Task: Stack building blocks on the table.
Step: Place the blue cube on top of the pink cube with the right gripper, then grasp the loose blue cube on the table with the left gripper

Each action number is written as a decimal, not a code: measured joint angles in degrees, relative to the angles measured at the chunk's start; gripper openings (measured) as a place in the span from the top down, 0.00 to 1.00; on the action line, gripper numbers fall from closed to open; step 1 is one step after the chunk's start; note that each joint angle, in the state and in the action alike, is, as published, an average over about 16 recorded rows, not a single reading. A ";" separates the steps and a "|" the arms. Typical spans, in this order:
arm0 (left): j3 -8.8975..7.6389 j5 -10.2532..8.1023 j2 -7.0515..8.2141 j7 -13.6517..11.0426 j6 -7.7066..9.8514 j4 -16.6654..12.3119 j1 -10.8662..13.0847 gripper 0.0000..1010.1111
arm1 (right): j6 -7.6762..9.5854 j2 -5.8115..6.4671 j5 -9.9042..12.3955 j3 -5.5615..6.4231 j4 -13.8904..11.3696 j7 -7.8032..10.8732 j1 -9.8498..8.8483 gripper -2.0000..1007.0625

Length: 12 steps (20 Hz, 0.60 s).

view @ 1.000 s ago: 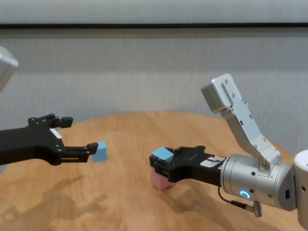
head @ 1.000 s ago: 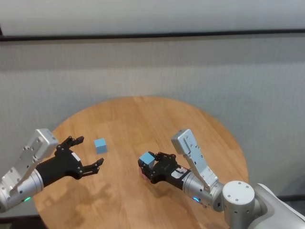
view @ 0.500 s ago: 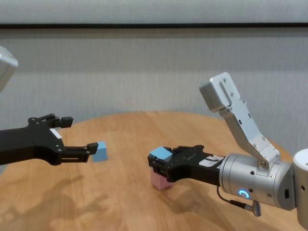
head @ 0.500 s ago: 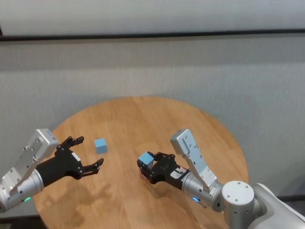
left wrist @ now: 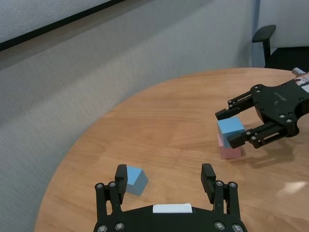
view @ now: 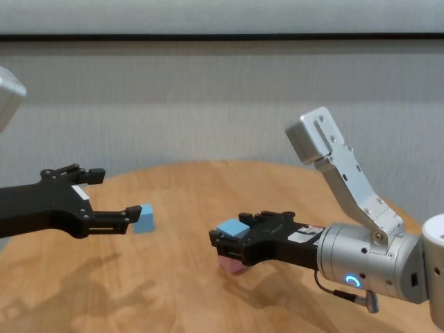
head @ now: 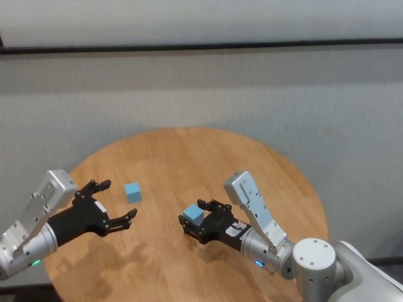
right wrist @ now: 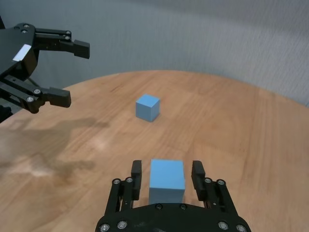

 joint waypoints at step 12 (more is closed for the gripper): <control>0.00 0.00 0.00 0.00 0.00 0.00 0.00 0.01 | -0.19 1.20 1.11 1.91 -3.96 -1.01 -0.81 0.09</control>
